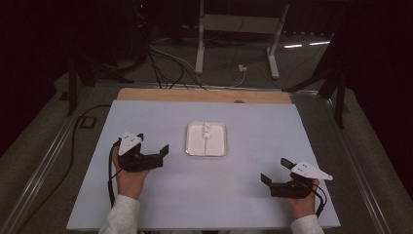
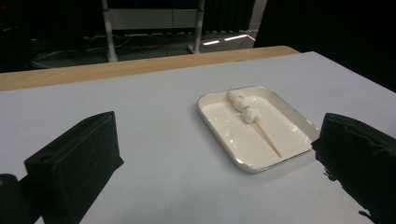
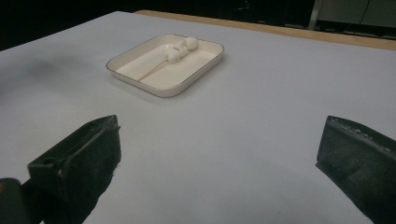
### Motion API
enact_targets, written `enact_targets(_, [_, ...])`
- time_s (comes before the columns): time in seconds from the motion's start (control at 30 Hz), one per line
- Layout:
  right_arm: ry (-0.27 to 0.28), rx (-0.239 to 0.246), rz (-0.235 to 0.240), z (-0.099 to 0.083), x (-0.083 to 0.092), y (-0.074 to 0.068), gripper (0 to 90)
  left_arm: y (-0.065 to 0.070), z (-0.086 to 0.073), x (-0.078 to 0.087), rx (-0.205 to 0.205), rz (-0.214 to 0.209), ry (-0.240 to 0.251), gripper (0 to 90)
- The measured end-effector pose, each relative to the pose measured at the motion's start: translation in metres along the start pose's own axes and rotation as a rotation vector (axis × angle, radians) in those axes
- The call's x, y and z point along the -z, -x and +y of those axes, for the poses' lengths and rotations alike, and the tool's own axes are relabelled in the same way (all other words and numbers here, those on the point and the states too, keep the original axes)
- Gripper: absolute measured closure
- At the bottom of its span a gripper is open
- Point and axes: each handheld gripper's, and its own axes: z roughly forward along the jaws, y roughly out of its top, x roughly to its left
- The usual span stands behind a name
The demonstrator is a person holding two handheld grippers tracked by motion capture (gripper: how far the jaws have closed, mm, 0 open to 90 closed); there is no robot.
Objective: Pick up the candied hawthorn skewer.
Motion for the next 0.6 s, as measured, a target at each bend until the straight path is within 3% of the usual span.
enact_targets(0.6, [-0.005,-0.008,-0.008,-0.001,-0.001,0.002,0.0,0.016,0.007,-0.052,0.001,-0.025,-0.078,0.8])
